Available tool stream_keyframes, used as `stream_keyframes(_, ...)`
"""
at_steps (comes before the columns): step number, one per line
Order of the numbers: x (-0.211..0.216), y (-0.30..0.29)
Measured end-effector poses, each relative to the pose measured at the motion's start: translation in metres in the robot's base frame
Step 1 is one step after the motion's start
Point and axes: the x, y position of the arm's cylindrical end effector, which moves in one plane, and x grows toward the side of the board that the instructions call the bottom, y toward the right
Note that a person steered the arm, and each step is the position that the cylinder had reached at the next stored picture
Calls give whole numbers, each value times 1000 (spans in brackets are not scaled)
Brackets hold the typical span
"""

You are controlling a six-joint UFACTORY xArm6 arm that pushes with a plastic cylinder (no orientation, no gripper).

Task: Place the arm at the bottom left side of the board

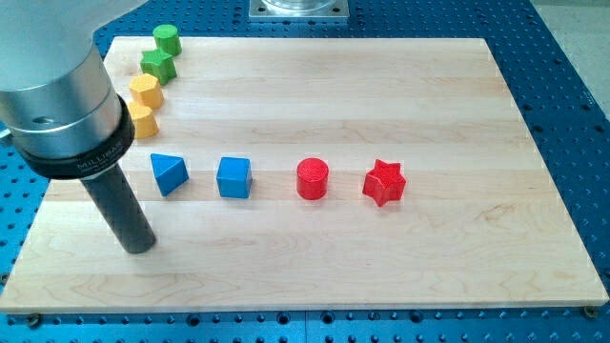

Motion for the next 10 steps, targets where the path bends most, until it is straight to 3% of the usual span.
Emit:
stream_keyframes(7,10,-5)
stream_keyframes(10,13,-59)
